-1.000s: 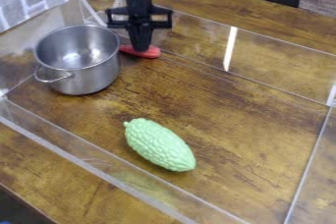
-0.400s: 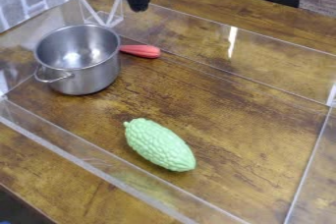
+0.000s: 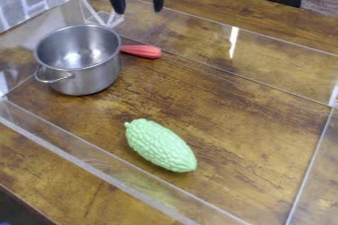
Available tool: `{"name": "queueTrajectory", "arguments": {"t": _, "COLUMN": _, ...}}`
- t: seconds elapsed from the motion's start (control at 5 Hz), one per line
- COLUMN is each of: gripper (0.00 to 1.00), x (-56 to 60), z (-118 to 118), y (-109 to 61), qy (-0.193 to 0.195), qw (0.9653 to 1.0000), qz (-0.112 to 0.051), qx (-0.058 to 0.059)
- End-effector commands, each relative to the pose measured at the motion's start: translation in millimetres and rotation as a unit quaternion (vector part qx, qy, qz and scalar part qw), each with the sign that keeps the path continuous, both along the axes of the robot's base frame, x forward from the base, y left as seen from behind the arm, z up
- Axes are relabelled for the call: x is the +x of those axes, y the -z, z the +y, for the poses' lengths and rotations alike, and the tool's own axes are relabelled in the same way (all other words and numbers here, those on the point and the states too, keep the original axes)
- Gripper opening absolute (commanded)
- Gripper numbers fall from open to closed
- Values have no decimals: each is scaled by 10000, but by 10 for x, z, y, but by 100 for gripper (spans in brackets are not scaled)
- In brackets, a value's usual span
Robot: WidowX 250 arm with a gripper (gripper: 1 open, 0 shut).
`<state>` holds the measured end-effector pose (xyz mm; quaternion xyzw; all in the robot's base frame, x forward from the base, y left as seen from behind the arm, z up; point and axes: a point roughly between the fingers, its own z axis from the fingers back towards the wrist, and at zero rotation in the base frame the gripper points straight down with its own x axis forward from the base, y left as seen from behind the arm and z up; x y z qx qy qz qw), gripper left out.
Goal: Move the orange spoon to the left
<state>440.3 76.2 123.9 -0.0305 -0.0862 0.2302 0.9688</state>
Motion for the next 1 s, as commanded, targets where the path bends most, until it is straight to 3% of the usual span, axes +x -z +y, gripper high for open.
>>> {"name": "queueTrajectory", "arguments": {"t": 0.0, "gripper": 100, "x": -7, "z": 21, "y": -71, "qy": -120, "qw": 9998, "qz": -135, "qx": 82}}
{"name": "queueTrajectory", "arguments": {"t": 0.2, "gripper": 100, "x": -8, "z": -36, "y": 73, "qy": -181, "qw": 9998, "qz": 3, "qx": 84}}
{"name": "queueTrajectory", "arguments": {"t": 0.6, "gripper": 100, "x": 110, "z": -38, "y": 683, "qy": -158, "qw": 9997, "qz": 193, "qx": 50}}
{"name": "queueTrajectory", "arguments": {"t": 0.8, "gripper": 0, "x": 174, "z": -58, "y": 689, "qy": 142, "qw": 9997, "qz": 198, "qx": 68}}
